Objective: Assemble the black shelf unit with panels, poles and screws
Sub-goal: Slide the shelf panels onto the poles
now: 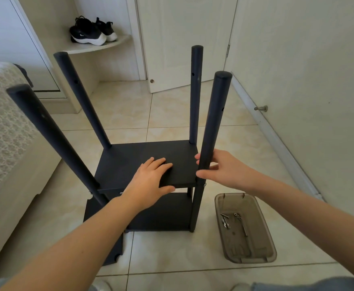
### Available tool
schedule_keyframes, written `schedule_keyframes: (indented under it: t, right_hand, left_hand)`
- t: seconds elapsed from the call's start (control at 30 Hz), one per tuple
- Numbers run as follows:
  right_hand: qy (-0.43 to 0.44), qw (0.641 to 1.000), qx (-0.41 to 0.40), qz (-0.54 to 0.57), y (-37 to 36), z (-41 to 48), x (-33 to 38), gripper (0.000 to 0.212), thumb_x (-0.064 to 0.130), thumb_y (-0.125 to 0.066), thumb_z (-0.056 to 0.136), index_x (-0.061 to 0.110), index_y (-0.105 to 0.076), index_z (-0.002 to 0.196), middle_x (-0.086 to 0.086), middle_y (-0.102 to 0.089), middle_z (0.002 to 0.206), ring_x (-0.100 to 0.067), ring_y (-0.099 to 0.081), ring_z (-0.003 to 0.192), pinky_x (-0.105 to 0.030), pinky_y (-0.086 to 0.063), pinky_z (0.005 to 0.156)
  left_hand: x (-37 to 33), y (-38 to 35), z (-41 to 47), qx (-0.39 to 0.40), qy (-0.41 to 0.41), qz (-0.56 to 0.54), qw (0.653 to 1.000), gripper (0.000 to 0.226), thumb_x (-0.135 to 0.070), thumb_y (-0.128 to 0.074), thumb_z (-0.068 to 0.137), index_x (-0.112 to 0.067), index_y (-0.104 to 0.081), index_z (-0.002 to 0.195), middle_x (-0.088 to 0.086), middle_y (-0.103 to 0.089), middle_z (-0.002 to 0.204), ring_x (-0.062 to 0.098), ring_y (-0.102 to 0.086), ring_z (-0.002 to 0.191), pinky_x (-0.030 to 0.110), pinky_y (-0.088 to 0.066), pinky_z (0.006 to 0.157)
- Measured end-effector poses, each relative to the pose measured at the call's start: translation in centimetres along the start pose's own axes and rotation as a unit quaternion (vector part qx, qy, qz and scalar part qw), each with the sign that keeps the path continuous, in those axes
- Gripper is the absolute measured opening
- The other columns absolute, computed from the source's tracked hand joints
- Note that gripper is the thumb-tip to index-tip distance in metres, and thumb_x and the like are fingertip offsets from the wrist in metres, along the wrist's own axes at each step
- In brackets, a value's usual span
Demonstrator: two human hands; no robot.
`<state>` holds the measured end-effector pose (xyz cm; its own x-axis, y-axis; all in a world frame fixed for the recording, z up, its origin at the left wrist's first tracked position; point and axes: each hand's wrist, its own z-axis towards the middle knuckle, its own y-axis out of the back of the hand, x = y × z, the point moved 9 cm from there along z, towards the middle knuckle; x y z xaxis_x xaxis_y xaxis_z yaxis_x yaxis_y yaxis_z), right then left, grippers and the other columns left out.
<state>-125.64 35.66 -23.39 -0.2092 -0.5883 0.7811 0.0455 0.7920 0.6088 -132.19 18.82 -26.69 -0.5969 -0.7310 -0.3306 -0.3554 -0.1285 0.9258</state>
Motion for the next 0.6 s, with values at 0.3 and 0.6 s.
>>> schedule_keyframes:
  t: [0.3,0.6]
  right_hand:
    - [0.014,0.997,-0.069,-0.027,0.9,-0.7,0.4,0.019,0.033,-0.062,0.095,0.030,-0.054,0.111,0.016,-0.058,0.099,-0.002,-0.058,0.088,-0.012,-0.045,0.074]
    - [-0.025,0.994,-0.109,0.010,3.6,-2.1,-1.4,0.017,0.025,-0.066,0.092,0.024,-0.061,0.108,0.014,-0.063,0.101,-0.009,-0.062,0.097,-0.022,-0.055,0.071]
  left_hand:
    - [0.2,-1.4,0.5,0.005,-0.024,0.091,0.996,0.076,-0.039,-0.054,0.101,-0.035,-0.005,0.159,-0.007,0.000,0.168,0.024,0.008,0.154,0.049,0.002,0.123]
    - [-2.7,-2.7,1.1,-0.022,-0.036,0.109,0.993,0.071,-0.039,-0.047,0.104,-0.033,-0.003,0.159,-0.003,0.002,0.169,0.027,0.010,0.154,0.051,0.004,0.122]
